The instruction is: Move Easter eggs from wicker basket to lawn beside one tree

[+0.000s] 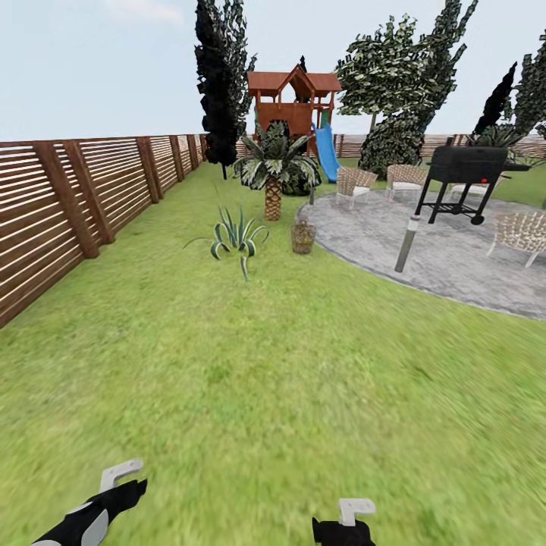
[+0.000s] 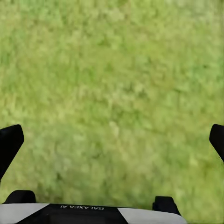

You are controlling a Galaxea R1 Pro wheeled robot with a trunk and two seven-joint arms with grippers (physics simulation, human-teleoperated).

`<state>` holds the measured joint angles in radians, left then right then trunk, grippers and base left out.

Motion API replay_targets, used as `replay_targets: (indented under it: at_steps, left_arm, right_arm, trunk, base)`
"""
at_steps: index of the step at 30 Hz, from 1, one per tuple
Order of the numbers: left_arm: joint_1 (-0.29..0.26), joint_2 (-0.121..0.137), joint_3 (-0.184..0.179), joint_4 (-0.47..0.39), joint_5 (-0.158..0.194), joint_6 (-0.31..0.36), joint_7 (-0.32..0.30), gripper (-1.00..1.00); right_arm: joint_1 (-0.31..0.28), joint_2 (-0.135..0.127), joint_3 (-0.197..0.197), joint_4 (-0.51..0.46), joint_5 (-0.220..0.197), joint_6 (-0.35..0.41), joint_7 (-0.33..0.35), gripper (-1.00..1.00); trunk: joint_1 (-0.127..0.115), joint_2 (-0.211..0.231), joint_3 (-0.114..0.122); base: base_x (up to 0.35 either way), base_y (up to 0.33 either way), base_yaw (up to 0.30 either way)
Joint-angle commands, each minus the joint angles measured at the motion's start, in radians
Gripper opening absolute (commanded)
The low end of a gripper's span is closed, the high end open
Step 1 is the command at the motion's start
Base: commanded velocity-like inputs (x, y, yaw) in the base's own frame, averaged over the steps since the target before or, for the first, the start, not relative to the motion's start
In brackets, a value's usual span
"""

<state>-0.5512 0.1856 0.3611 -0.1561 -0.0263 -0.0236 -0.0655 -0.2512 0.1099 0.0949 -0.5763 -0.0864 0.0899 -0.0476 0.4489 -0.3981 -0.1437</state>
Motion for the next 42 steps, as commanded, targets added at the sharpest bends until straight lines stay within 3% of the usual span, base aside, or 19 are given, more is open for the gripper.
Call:
replay_targets:
  at_steps: [1,11,20,42]
  left_arm:
    - [-0.001,0.0,0.007,0.001,-0.003,-0.002,-0.005,1.0]
    - [-0.001,-0.004,0.007,0.001,-0.003,-0.002,-0.005,1.0]
    - [-0.001,-0.007,0.007,0.001,-0.003,-0.002,-0.005,1.0]
    - [-0.001,-0.009,0.007,0.001,-0.003,-0.003,-0.005,1.0]
  right_arm:
    - [0.0,-0.001,0.005,-0.002,-0.009,0.005,-0.005,1.0]
    - [0.0,-0.001,0.005,-0.002,-0.01,0.002,-0.005,1.0]
    - [0.0,-0.002,0.006,-0.002,-0.01,-0.054,-0.005,1.0]
    - [0.0,-0.003,0.005,-0.003,-0.01,-0.057,-0.003,1.0]
  trunk:
    - [0.001,-0.002,-0.002]
    - [0.001,-0.002,-0.002]
    - [0.001,-0.002,-0.002]
    - [0.001,-0.002,-0.002]
  base:
    - [0.297,0.0,0.0]
    - [0.293,0.0,0.0]
    - [0.29,0.0,0.0]
    - [0.29,0.0,0.0]
